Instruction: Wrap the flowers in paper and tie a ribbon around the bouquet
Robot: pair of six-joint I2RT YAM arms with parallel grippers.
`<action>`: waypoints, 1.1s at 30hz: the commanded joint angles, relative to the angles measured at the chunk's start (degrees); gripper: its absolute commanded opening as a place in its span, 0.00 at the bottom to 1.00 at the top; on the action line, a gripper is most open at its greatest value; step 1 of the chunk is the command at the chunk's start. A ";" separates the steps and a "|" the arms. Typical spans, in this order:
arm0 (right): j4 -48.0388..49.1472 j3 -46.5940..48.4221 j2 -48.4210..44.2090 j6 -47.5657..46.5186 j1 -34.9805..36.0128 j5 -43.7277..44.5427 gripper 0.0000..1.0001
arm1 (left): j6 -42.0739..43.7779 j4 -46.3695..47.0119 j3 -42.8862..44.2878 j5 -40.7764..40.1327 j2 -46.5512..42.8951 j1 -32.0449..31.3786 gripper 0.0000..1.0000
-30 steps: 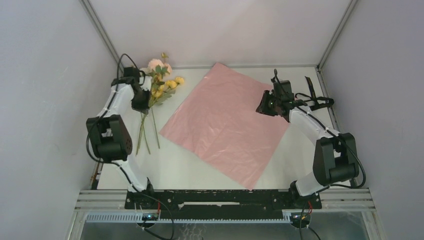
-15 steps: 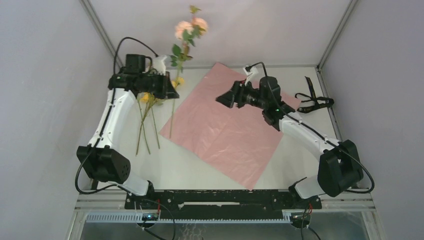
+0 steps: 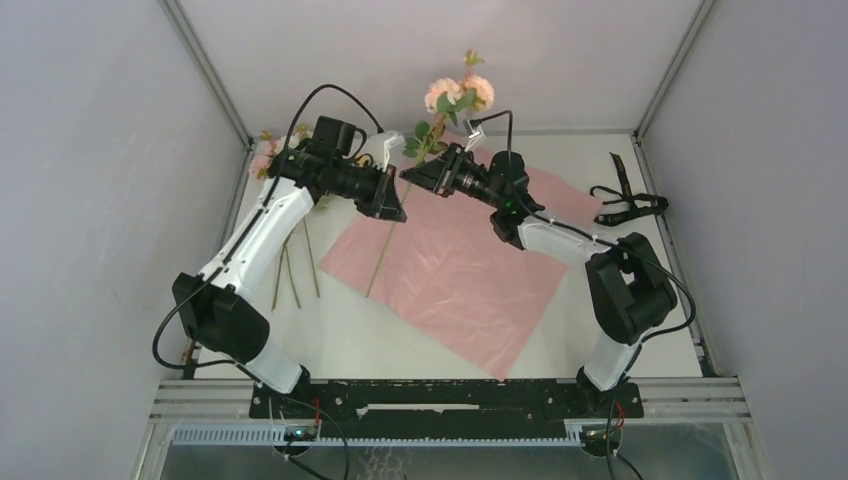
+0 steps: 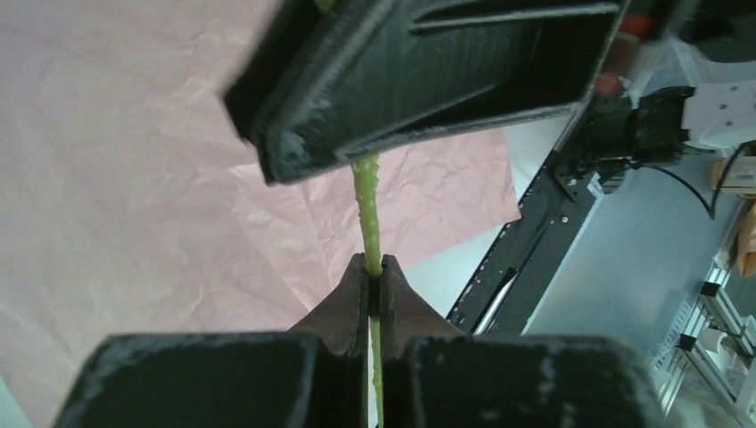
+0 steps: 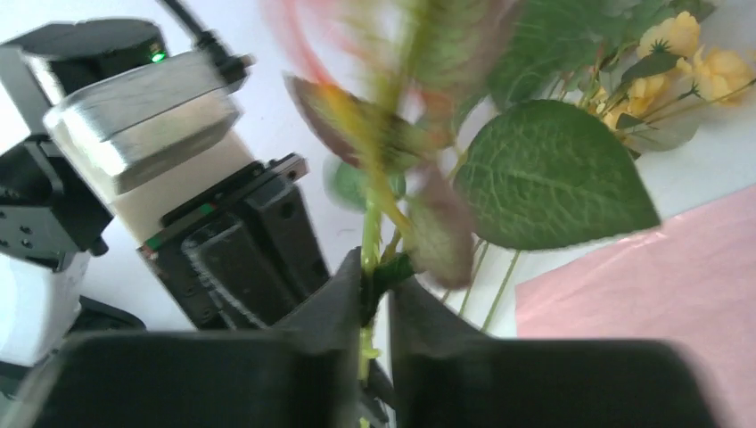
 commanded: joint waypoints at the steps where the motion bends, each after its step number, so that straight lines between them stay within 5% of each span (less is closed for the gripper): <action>1: -0.60 2.41 -0.06 0.90 -0.53 1.40 0.05 | 0.08 0.99 -0.15 1.35 0.84 -0.78 0.02; 4: -13.76 4.06 -0.97 -6.50 -3.25 3.76 0.00 | 2.31 -1.54 0.36 -5.27 0.56 -0.28 0.64; 7: -40.46 12.23 0.66 -21.99 -6.14 10.90 0.00 | 2.30 -1.36 -2.08 -16.49 -0.41 3.89 0.79; 11: -72.32 28.22 9.44 -36.28 -7.26 19.98 0.00 | 0.45 0.85 -5.32 -26.29 1.46 15.99 0.79; 15: -90.59 44.76 21.99 -40.90 -7.10 25.50 0.03 | -0.60 2.73 -4.95 -33.73 8.06 26.62 0.76; 17: -92.27 49.12 25.76 -40.67 -7.08 27.96 0.10 | -0.69 4.16 -4.12 -36.41 11.25 29.79 0.75; 21: -89.05 53.22 30.39 -38.82 -7.49 31.53 0.55 | -1.32 4.76 0.42 -38.32 18.92 33.22 0.74; 22: -88.34 53.68 30.96 -38.62 -7.51 33.57 0.60 | -1.47 4.60 1.97 -38.16 20.72 33.57 0.74; 28: -86.43 50.21 27.84 -38.21 -7.16 36.20 0.64 | -4.23 4.17 11.03 -36.26 30.27 33.82 0.67; 33: -81.53 40.75 20.58 -38.83 -6.04 35.52 0.64 | -6.74 2.36 17.40 -37.30 36.86 33.82 0.47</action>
